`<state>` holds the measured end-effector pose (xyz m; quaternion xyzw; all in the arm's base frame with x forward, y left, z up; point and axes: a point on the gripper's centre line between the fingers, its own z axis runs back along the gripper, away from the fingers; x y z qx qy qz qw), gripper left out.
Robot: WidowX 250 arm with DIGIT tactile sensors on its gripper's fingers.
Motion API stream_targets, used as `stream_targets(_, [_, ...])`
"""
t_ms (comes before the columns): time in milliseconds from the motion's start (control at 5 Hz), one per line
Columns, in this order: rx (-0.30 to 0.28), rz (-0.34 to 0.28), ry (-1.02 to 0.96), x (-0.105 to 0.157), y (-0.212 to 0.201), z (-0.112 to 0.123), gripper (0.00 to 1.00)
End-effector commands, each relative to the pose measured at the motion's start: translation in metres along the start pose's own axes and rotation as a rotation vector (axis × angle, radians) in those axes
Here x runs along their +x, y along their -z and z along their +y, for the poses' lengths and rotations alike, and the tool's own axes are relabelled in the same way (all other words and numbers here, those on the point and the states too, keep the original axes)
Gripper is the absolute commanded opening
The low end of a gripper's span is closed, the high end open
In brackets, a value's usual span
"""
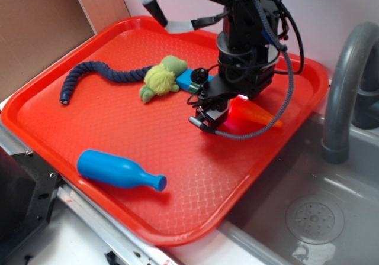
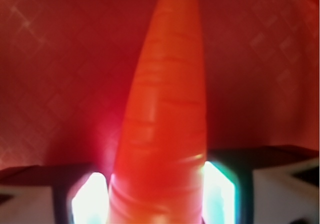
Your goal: Grab the carrot.
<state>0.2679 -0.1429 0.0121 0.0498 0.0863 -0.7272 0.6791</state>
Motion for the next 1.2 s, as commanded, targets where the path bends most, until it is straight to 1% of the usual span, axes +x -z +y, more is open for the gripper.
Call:
stream_targets(0, [-0.032,-0.085,-0.339,-0.024,-0.051,-0.023,0.00])
stream_targets(200, [-0.105,-0.148,-0.578,-0.050,-0.096,-0.041,0.00])
stream_targets(400, [-0.190,-0.226,-0.816,-0.075,-0.141,-0.068,0.00])
stream_targets(600, [-0.174,-0.257,-1.067,-0.083,-0.176,-0.087,0.00])
stream_targets(800, [-0.138,-0.221,-1.326,-0.083,-0.188,-0.100,0.00])
stream_targets(1000, [-0.200,-0.158,-1.418,-0.074,-0.167,-0.090,0.00])
